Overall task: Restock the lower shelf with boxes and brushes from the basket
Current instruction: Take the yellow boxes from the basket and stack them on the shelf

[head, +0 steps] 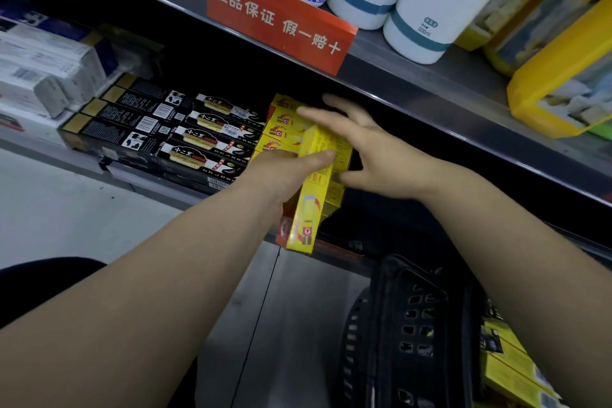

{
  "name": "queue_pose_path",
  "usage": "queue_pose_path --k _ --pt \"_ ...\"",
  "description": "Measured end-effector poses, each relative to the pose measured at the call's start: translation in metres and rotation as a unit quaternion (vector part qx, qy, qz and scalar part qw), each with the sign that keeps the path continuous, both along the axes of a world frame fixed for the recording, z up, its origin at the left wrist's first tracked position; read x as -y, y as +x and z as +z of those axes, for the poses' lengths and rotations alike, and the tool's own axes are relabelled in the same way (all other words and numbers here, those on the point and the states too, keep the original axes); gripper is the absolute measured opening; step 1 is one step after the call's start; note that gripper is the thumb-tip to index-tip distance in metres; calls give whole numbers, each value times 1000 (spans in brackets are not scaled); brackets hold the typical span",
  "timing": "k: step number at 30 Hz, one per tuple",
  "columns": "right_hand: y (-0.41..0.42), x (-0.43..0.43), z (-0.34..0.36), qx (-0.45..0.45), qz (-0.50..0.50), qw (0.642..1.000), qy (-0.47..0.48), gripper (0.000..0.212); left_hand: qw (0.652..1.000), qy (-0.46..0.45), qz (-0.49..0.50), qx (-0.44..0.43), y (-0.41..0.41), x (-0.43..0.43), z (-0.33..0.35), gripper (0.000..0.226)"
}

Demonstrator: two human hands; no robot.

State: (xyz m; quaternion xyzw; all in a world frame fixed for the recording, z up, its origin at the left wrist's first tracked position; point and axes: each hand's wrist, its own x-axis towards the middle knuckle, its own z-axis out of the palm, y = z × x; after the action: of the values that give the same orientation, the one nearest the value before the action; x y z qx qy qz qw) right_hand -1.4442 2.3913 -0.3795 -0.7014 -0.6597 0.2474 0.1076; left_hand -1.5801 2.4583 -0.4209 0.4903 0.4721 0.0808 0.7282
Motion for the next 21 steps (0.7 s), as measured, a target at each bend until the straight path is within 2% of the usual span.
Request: queue_pose_path --k 2,4,6,8,10,12,15,19,21 --pt "-1 -3 1 47 32 998 17 62 998 25 -42 -26 -1 -1 1 67" --pt "2 -3 1 67 36 997 17 41 985 119 -100 -70 -3 -5 3 73" --pt "7 2 -1 50 0 999 -10 37 954 242 -136 -113 -6 -13 6 76" --pt "15 8 -5 34 -63 997 -27 33 933 320 -110 -121 -9 -22 8 71" --pt "24 12 -12 26 -138 990 -24 30 929 344 -71 -120 -10 -28 8 67" --pt "33 9 -17 19 -225 973 -38 43 924 351 -73 -132 -10 -27 7 66" --pt "46 -10 -29 26 -341 939 -34 58 898 375 -173 -154 -8 -17 4 62" --pt "54 -47 -42 28 -382 922 52 48 848 396 -302 -180 -6 -6 1 58" --pt "57 -65 -52 28 -362 931 41 45 827 399 -339 -204 -6 -5 -1 60"
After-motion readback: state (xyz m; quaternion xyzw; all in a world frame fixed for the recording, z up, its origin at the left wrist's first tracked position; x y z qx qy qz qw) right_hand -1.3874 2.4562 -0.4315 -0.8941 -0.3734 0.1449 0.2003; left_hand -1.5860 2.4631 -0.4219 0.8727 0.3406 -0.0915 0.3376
